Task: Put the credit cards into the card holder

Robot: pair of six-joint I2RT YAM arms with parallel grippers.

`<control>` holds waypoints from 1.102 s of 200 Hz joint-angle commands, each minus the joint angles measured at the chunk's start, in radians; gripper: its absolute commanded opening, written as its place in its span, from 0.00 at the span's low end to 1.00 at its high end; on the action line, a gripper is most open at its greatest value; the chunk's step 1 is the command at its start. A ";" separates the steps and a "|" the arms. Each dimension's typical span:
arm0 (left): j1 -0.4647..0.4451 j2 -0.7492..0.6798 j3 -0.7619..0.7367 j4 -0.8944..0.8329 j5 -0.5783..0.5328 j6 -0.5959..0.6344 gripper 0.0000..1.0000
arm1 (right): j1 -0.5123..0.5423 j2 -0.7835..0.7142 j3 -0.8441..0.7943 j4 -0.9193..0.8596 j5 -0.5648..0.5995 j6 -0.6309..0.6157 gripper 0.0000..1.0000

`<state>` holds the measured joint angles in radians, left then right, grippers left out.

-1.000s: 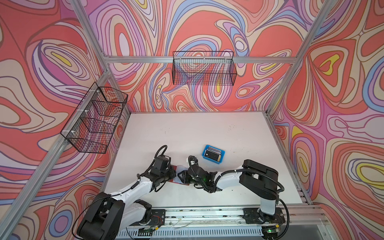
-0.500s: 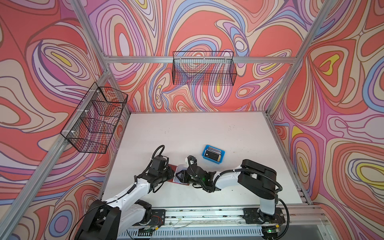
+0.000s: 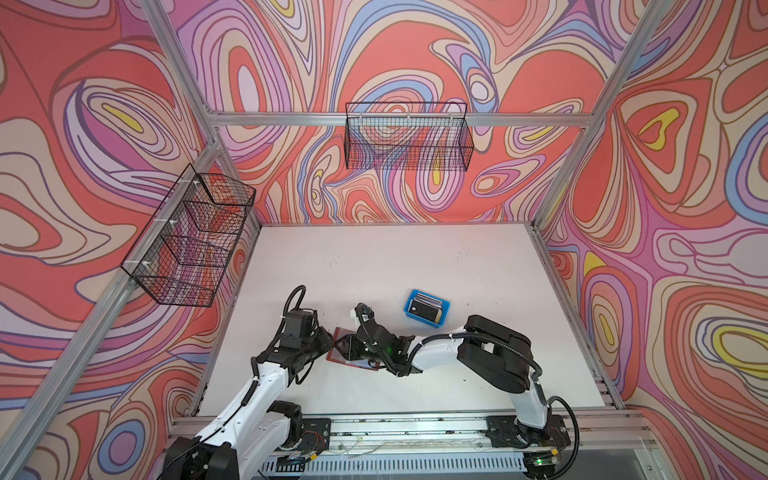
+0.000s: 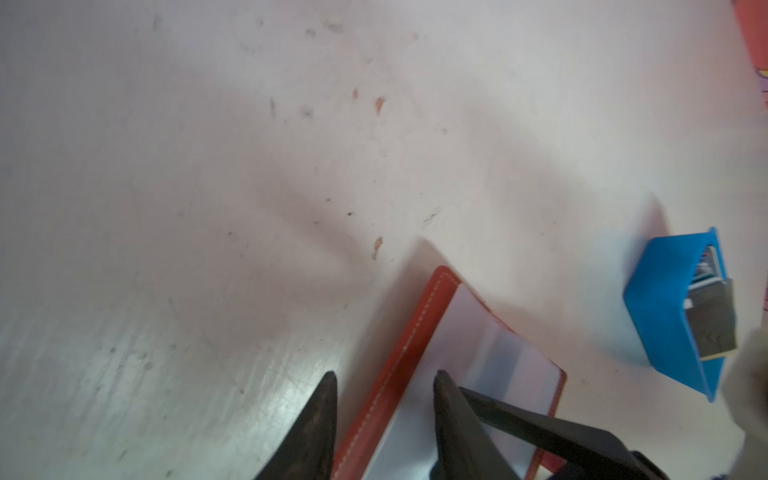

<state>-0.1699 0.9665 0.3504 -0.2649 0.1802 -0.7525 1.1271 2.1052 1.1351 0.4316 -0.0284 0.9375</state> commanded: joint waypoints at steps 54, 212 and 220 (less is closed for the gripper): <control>-0.024 0.108 -0.096 0.215 0.206 -0.027 0.47 | -0.005 -0.105 -0.081 -0.044 0.031 -0.056 0.41; -0.187 -0.255 0.038 -0.228 -0.035 -0.006 0.69 | -0.484 -0.767 -0.194 -0.725 0.316 -0.575 0.93; -0.186 -0.253 0.066 -0.257 -0.058 0.003 0.71 | -0.486 -0.715 -0.160 -0.749 0.311 -0.599 0.93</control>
<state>-0.3546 0.7155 0.3378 -0.3832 0.2081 -0.8005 0.6579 1.2545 0.9062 -0.1684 0.4202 0.4488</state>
